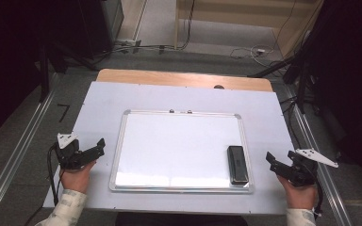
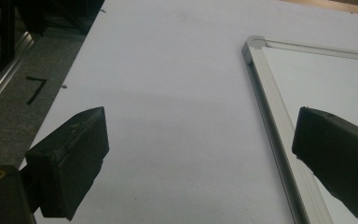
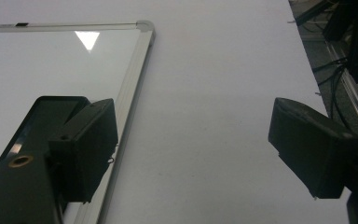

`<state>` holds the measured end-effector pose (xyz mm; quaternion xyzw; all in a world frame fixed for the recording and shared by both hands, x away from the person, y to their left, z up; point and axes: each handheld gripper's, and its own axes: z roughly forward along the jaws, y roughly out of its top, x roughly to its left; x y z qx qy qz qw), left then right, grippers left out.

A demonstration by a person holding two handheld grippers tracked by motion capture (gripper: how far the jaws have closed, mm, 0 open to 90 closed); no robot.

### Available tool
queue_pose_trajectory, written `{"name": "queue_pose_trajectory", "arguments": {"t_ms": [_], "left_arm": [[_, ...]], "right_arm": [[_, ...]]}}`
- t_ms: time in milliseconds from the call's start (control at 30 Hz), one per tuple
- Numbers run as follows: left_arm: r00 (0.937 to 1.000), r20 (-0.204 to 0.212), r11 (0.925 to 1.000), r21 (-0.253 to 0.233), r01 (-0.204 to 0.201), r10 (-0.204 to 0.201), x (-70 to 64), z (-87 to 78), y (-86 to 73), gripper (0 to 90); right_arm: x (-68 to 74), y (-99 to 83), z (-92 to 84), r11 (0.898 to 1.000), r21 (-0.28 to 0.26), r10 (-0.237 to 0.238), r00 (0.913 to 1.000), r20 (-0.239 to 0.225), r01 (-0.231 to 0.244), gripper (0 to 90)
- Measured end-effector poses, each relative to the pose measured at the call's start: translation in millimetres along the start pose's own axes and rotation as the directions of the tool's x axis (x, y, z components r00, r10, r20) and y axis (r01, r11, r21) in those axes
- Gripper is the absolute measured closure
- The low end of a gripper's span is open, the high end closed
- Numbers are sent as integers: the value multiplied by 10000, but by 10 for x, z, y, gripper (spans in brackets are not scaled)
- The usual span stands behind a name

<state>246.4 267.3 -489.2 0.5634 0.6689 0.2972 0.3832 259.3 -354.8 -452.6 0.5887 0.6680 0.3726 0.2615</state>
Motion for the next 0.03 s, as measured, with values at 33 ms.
{"name": "queue_pose_trajectory", "arguments": {"t_ms": [33], "left_arm": [[10000, -6, 10000, -2, 6, -6, -1, 1, 0, 41]], "right_arm": [[-6, -1, -4, 10000, -4, 23, 10000, 64, -23, 144]]}}
